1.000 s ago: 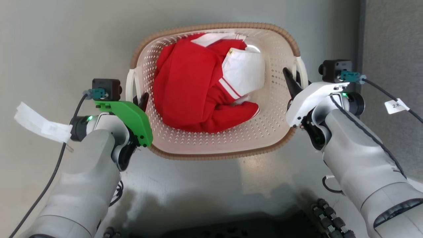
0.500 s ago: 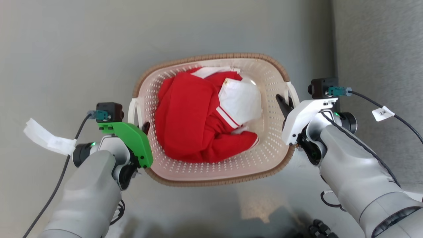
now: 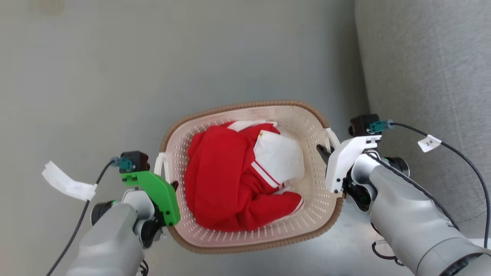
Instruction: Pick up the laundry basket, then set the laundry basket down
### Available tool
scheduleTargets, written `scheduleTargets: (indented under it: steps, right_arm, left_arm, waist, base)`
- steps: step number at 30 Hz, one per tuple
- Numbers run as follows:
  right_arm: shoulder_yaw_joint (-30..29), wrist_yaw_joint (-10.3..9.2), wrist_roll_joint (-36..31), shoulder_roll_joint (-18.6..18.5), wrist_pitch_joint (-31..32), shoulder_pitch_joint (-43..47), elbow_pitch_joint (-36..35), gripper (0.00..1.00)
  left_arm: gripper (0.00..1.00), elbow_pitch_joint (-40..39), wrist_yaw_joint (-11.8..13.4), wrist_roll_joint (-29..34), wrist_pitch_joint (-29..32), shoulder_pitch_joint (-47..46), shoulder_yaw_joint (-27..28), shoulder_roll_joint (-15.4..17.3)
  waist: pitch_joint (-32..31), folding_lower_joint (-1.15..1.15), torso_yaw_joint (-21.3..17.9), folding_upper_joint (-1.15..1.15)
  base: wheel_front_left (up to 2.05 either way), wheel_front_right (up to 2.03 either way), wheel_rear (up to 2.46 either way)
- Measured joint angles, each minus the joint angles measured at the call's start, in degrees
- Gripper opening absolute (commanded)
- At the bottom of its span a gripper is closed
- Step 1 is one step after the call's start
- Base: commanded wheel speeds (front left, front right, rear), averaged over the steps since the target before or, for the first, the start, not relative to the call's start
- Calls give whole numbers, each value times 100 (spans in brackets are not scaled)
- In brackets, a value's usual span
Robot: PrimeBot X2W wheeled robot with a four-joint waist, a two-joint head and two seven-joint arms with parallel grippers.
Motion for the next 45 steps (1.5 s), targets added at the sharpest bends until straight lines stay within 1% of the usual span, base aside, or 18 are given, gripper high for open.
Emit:
scheduleTargets:
  steps: [18, 20, 22, 30, 45]
  right_arm:
    - [519, -9, 539, -9, 946, 565, 25, 0]
    - [552, -52, 565, -14, 1054, 564, 24, 0]
    - [577, -55, 599, -23, 1133, 563, 24, 0]
    - [687, -53, 644, -34, 1455, 556, 111, 0]
    - [827, -52, 758, -43, 1625, 517, 122, 0]
  left_arm:
    - [0, 121, 0, -396, 608, 717, -264, -16]
    - [0, 114, 0, -422, 686, 726, -282, -16]
    - [0, 110, 0, -448, 748, 725, -304, -13]
    - [0, 93, 2, -536, 825, 720, -341, 14]
    - [0, 81, 3, -697, 1078, 715, -398, 52]
  waist:
    - [-1435, 0, -85, 0]
    - [-1558, 0, -97, 0]
    - [-1653, 0, -110, 0]
    - [-1783, 0, -135, 0]
    - [-1765, 0, -119, 0]
  base:
    - [0, 0, 0]
    - [0, 0, 0]
    - [0, 0, 0]
    - [0, 0, 0]
    - [0, 0, 0]
